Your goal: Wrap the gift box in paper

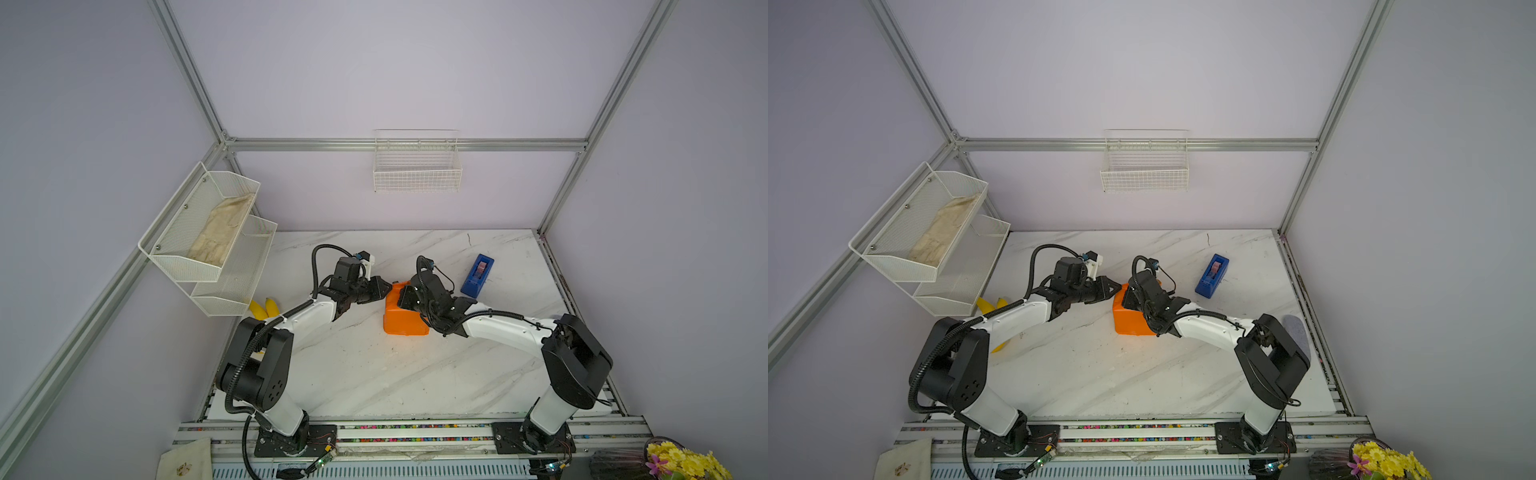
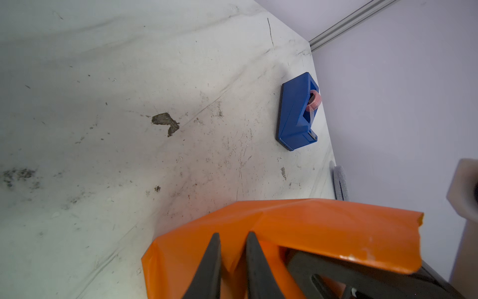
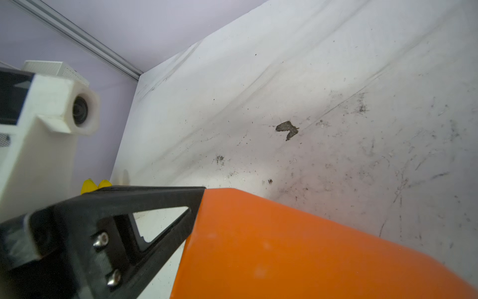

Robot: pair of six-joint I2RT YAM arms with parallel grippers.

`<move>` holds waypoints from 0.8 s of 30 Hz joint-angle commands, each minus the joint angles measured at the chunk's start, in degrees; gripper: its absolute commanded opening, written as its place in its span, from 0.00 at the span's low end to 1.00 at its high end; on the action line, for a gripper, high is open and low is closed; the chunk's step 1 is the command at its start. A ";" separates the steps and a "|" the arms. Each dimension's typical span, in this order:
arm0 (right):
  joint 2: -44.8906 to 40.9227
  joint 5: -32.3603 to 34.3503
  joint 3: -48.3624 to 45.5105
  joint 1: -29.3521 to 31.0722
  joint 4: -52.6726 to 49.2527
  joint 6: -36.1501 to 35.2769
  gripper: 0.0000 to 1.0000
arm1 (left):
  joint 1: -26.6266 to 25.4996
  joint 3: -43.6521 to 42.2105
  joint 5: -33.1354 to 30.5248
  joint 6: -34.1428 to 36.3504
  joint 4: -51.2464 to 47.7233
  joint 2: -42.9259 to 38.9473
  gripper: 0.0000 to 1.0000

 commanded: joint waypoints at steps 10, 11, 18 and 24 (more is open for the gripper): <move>0.98 -0.34 -2.41 -0.03 -8.48 0.08 0.00 | -2.82 -0.94 -5.43 2.52 -10.16 -6.70 0.32; 0.93 -0.40 -2.41 -0.05 -8.56 0.11 0.00 | -2.99 -1.80 -5.58 2.36 -10.25 -7.12 0.32; 0.41 -0.32 -2.40 -0.06 -8.85 0.20 0.00 | -4.25 -6.43 -4.00 1.14 -10.08 -8.50 0.30; -0.41 -2.00 -1.57 -0.01 -7.56 -0.61 0.00 | -4.45 -8.44 -4.78 0.45 -9.58 -7.88 0.27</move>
